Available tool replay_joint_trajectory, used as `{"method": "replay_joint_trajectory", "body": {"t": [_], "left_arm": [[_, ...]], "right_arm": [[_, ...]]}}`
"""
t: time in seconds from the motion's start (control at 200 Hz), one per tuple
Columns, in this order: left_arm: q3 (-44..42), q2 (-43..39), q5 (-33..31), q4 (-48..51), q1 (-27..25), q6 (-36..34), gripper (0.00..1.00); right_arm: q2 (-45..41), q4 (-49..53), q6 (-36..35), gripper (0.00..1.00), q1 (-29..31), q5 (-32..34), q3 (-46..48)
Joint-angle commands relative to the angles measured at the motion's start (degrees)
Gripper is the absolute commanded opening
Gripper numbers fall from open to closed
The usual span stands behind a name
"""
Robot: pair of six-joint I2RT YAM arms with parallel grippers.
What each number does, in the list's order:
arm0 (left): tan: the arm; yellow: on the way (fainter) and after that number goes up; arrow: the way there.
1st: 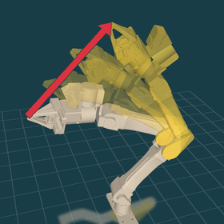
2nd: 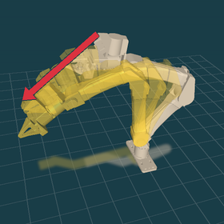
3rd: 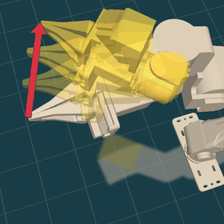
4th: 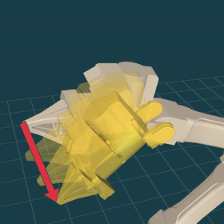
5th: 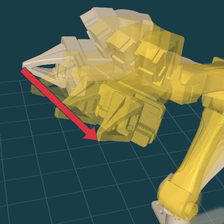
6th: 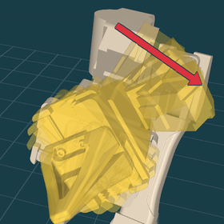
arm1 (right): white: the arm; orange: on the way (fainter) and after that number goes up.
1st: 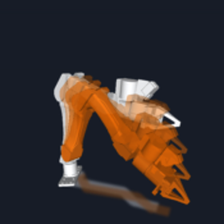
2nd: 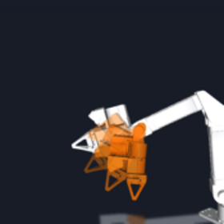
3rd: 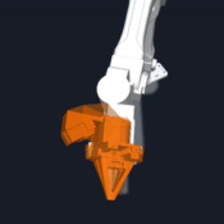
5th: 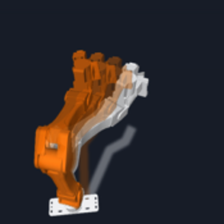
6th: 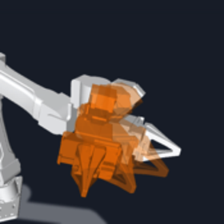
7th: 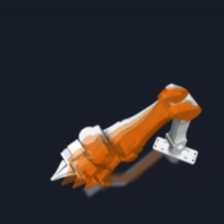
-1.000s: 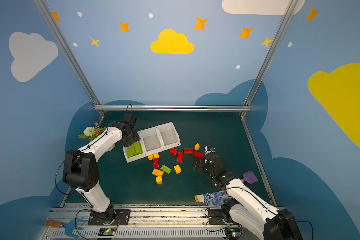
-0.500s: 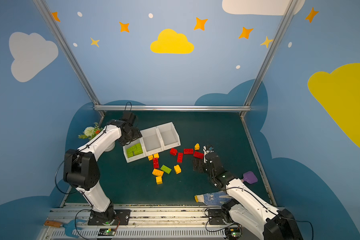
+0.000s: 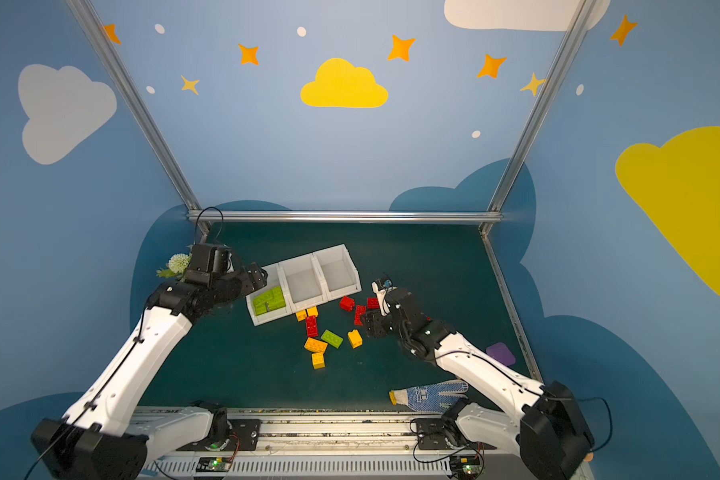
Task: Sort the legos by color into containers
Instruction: 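Withdraw the left arm while the right gripper reaches to a lime-green brick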
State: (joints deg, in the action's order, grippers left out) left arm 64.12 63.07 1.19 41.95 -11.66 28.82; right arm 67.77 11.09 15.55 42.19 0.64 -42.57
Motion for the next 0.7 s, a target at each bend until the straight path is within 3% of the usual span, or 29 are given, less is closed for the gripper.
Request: {"method": "replay_joint_trajectory", "body": {"t": [0.0,0.39,0.551,0.696], "left_arm": [[-5.6,-6.8,2.8,-2.2,0.1,-2.9,1.0],[-16.8,-30.3,6.4,-0.4,0.1,-6.2,1.0],[-17.8,-33.6,6.2,-1.0,-0.3,-5.6,1.0],[-17.3,-34.4,3.8,0.0,-0.7,-5.8,1.0]], "right_arm": [[4.3,5.0,-4.3,0.8,2.0,-2.7,-4.0],[19.6,9.7,-11.1,0.81,8.9,-3.4,-15.8],[24.6,10.4,-10.8,0.79,10.4,-1.8,-19.3],[29.0,9.6,-11.0,0.71,12.4,-0.4,-21.6]]}}
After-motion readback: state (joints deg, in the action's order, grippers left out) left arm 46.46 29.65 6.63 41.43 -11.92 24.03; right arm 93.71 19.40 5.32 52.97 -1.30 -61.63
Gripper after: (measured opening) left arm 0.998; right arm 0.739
